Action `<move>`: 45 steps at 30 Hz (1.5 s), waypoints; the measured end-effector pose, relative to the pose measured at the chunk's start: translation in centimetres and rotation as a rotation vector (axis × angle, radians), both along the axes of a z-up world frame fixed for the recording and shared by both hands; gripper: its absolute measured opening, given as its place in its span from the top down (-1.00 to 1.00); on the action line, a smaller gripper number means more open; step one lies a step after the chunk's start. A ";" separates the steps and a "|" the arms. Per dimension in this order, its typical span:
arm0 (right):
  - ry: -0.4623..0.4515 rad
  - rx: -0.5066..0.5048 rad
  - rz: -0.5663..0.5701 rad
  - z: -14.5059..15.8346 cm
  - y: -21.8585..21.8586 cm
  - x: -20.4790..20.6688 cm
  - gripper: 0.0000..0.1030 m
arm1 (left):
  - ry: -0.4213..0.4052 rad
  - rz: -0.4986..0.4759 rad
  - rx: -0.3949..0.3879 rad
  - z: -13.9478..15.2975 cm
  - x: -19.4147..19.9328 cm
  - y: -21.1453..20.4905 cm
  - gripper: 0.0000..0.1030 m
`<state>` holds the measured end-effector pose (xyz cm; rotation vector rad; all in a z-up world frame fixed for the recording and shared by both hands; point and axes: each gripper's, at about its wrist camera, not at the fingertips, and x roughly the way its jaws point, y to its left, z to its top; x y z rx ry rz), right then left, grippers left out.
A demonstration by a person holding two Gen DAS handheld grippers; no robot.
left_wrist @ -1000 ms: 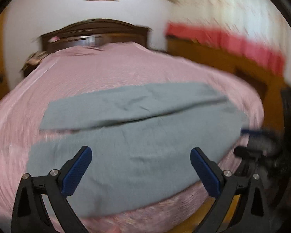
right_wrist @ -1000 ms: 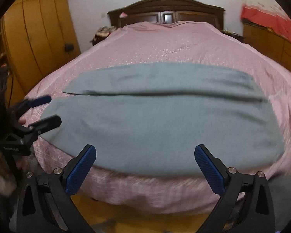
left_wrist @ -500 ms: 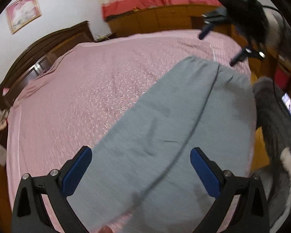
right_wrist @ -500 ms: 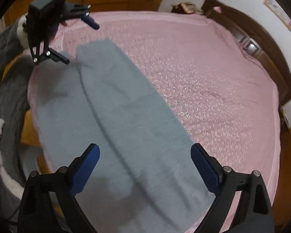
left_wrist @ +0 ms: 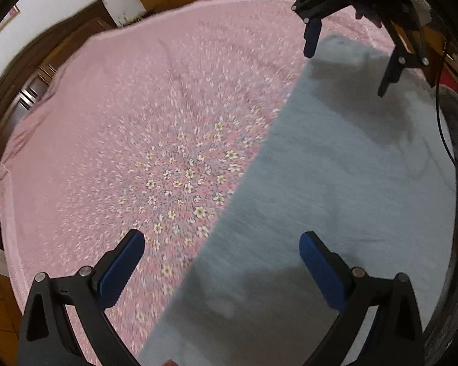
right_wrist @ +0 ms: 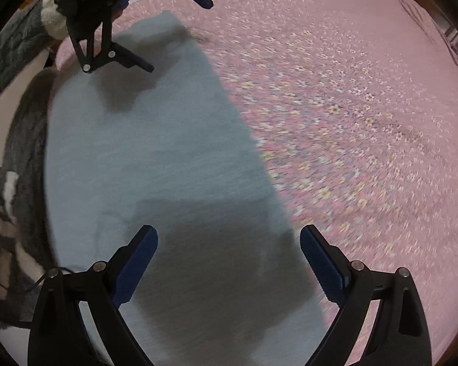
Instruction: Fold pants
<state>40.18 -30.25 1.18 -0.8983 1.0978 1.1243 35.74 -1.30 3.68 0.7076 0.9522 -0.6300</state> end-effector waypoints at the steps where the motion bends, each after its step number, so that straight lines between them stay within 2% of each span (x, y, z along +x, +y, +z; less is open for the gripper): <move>1: -0.008 0.000 0.004 -0.3 0.1 0.4 -0.87 | 0.031 0.008 0.004 -0.4 0.8 -0.1 -1.00; 4: -0.005 0.001 0.005 -1.2 0.4 2.2 -0.88 | 0.124 -0.007 0.002 -1.7 2.5 -0.5 -1.00; 8: 0.001 0.033 -0.002 -1.8 0.1 4.0 -0.87 | 0.137 -0.122 0.112 -3.9 2.4 -1.4 -0.92; 9: 0.005 0.026 -0.001 -2.1 0.0 4.3 -0.87 | 0.145 -0.137 0.119 -4.2 2.5 -1.5 -0.92; 11: 0.024 0.012 -0.003 -2.5 -0.4 4.8 -0.87 | 0.178 -0.156 0.103 -4.5 3.0 -1.4 -0.92; 15: 0.135 -0.006 -0.004 -3.5 -0.6 6.0 -0.88 | 0.184 -0.165 0.086 -4.3 4.8 -0.8 -0.91; 16: 0.156 -0.014 -0.007 -3.5 -0.7 6.2 -0.87 | 0.210 -0.160 0.077 -4.4 5.3 -0.6 -0.91; 18: 0.189 -0.035 -0.002 -3.3 -0.7 6.4 -0.76 | 0.248 -0.154 0.070 -4.7 6.1 -0.6 -0.91; 20: 0.228 -0.047 0.019 -2.7 -0.8 6.2 -0.48 | 0.282 -0.149 0.059 -4.7 6.5 -0.3 -0.88; 22: 0.275 -0.058 0.046 -2.0 -1.1 6.0 -0.40 | 0.336 -0.130 0.029 -4.2 7.0 0.8 -0.73; 25: 0.331 -0.103 0.054 -2.4 -1.4 5.4 -0.34 | 0.431 -0.115 -0.013 -4.0 7.4 2.6 -0.71; 26: 0.332 -0.114 0.053 -2.7 -1.5 5.4 -0.29 | 0.438 -0.113 -0.020 -4.0 7.3 3.0 -0.68; 27: 0.330 -0.116 0.048 -2.9 -1.4 5.5 -0.27 | 0.440 -0.113 -0.033 -4.0 7.1 3.4 -0.46; 28: 0.331 -0.114 0.045 -3.2 -1.3 5.8 -0.20 | 0.434 -0.113 -0.051 -3.7 7.1 3.6 0.00; 29: 0.326 -0.109 0.046 -3.3 -1.1 6.1 -0.09 | 0.439 -0.125 -0.060 -3.3 7.2 3.7 0.24; 30: 0.318 -0.109 0.045 -3.2 -0.9 6.2 0.00 | 0.437 -0.142 -0.059 -2.6 7.1 3.6 0.59; 31: 0.309 -0.111 0.043 -3.1 -0.3 6.7 0.23 | 0.426 -0.159 -0.044 -2.4 6.8 3.5 0.74; 32: 0.292 -0.111 0.042 -2.7 -0.2 6.7 0.50 | 0.419 -0.165 -0.031 -2.1 6.8 3.4 0.74; 34: 0.263 -0.116 0.051 -2.5 0.3 7.3 0.73 | 0.401 -0.167 -0.016 -1.8 6.6 3.6 0.81; 36: 0.218 -0.133 0.073 -1.7 0.6 6.8 0.84 | 0.379 -0.155 -0.019 -1.5 6.6 3.9 0.89; 39: 0.127 -0.162 0.076 -1.2 0.9 5.0 0.88 | 0.319 -0.131 -0.023 -0.5 5.3 4.4 0.92; 40: 0.074 -0.173 0.082 -1.0 1.3 3.9 0.89 | 0.296 -0.123 -0.017 0.1 4.1 4.6 0.92; 42: -0.130 -0.210 0.086 -0.7 2.1 0.9 0.89 | 0.218 -0.104 0.006 1.2 2.0 4.8 0.92; 43: -0.197 -0.220 0.098 -0.7 2.3 -0.7 0.89 | 0.173 -0.106 0.018 1.9 0.8 4.8 0.92; 45: -0.390 -0.244 0.121 -0.4 2.5 -4.3 0.92 | 0.081 -0.097 0.035 3.3 -1.8 4.9 0.92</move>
